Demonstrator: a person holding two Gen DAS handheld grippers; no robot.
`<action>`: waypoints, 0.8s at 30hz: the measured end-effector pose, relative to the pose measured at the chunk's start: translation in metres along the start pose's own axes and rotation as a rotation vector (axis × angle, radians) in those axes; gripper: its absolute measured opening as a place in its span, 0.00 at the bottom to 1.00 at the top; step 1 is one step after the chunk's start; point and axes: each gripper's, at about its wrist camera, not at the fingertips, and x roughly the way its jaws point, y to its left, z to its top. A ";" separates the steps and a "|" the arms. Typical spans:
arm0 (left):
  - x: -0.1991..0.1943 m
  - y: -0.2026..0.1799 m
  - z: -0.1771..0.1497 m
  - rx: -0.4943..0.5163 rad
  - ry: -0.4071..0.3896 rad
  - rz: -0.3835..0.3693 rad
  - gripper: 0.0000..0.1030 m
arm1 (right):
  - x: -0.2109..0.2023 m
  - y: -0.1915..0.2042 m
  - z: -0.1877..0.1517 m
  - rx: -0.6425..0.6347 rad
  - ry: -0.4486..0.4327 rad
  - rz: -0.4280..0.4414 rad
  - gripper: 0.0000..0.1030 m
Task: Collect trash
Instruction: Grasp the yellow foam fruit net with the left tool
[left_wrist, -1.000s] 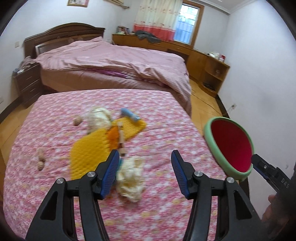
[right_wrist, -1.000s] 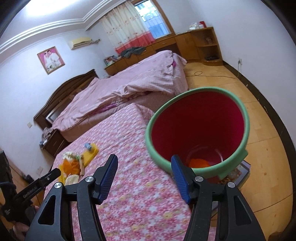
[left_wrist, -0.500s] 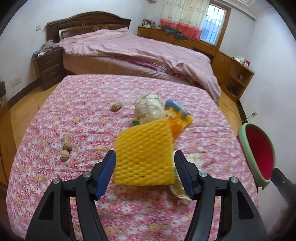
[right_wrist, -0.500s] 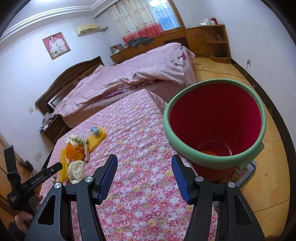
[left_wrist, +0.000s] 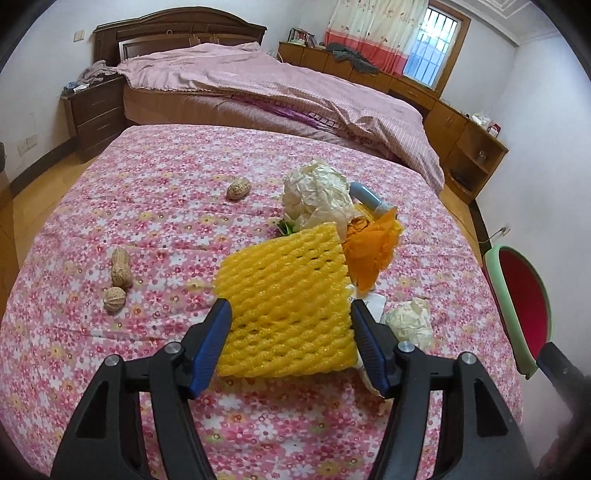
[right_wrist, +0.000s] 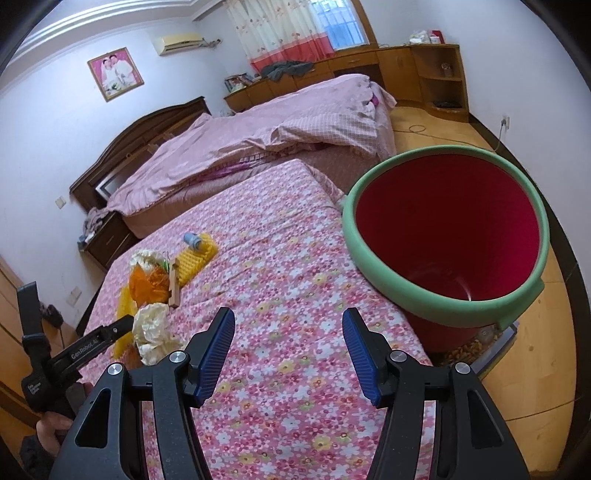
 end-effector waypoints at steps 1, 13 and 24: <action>0.000 -0.001 0.001 0.000 -0.001 -0.002 0.63 | 0.001 0.001 0.000 -0.002 0.003 0.001 0.60; -0.003 0.016 -0.004 -0.041 -0.006 -0.004 0.30 | 0.009 0.014 -0.005 -0.029 0.025 0.019 0.60; -0.035 0.033 -0.002 -0.076 -0.059 -0.025 0.23 | 0.021 0.046 -0.009 -0.100 0.065 0.076 0.60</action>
